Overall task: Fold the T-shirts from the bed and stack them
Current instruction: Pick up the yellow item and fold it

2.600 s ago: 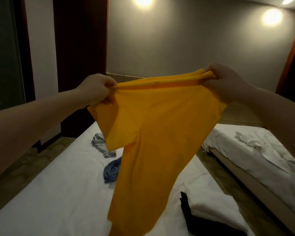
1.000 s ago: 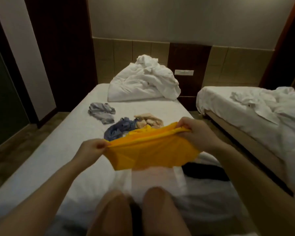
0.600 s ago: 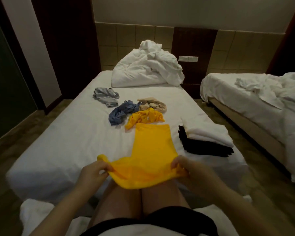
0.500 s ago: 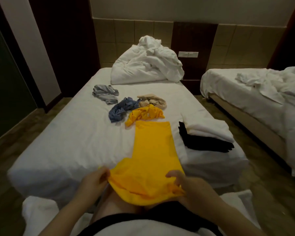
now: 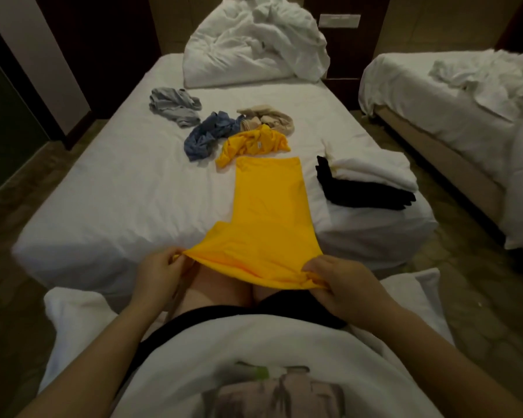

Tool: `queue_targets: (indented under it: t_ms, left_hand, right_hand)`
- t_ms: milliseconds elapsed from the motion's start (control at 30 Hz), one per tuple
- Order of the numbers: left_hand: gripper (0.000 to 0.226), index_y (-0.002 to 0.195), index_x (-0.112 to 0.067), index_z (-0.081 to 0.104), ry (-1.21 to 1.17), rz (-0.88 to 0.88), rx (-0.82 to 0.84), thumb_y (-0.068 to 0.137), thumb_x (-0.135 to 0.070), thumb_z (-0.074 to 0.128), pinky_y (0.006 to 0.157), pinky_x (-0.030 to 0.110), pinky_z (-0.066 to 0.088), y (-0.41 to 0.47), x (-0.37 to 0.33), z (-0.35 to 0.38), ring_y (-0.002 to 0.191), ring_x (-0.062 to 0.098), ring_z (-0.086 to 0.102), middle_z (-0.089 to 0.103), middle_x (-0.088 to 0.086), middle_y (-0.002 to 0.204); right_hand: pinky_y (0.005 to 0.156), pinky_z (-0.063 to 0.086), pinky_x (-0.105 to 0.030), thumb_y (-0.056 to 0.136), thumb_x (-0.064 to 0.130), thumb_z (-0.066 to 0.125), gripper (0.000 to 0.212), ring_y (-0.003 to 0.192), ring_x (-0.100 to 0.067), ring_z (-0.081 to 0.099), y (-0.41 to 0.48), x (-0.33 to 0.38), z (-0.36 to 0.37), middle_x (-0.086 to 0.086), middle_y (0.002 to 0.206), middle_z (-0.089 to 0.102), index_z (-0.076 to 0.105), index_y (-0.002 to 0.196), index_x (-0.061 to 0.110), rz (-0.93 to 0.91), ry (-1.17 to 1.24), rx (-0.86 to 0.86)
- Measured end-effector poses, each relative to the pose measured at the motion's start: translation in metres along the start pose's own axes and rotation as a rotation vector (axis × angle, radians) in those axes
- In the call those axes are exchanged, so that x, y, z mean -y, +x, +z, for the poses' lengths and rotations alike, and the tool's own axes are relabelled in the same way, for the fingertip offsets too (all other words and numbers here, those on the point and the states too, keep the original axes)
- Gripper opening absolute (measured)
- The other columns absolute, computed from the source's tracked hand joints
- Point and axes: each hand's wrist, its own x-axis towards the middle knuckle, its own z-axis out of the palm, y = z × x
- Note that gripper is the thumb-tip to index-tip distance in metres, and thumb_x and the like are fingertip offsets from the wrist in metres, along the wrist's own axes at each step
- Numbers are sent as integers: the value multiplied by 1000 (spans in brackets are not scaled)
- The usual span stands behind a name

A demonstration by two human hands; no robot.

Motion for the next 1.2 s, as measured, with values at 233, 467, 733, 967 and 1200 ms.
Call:
queue_targets:
  t_ms: [233,467,733,967,1200]
  left_hand:
    - [19,80,-15,71,-290,-309,196,90,-11,54,49,22,43,-2,23,16,40,7,49,56,-5,42]
    - [20,82,-14,69,-475,-330,-17,86,1,57,68,25,49,-9,3,9,70,11,58,66,-10,69]
    - [9,97,-9,55,-992,-670,7,96,-12,47,72,27,49,-15,-24,4,81,18,58,60,6,87]
    - [61,129,-2,45,-317,-421,11,73,-8,67,92,33,38,-6,-38,23,117,30,48,50,18,129]
    - [60,140,-24,39,51,689,535,83,-10,47,93,34,40,-8,-81,43,107,21,51,56,10,125]
  right_hand:
    - [74,47,-25,85,51,58,26,84,-7,57,1,9,-21,10,95,63,67,97,29,271,363,603]
    - [93,41,-39,99,33,41,38,113,-30,53,94,24,25,-14,121,61,63,115,7,325,283,373]
    - [96,39,-42,98,40,36,45,121,-31,47,90,34,102,-11,136,49,47,130,10,91,-71,521]
    - [96,38,-43,98,40,35,51,123,-34,44,88,39,98,-14,141,43,39,137,7,39,-95,581]
    - [99,34,-30,97,14,43,27,113,-23,52,76,41,58,-13,131,53,59,119,12,341,-143,628]
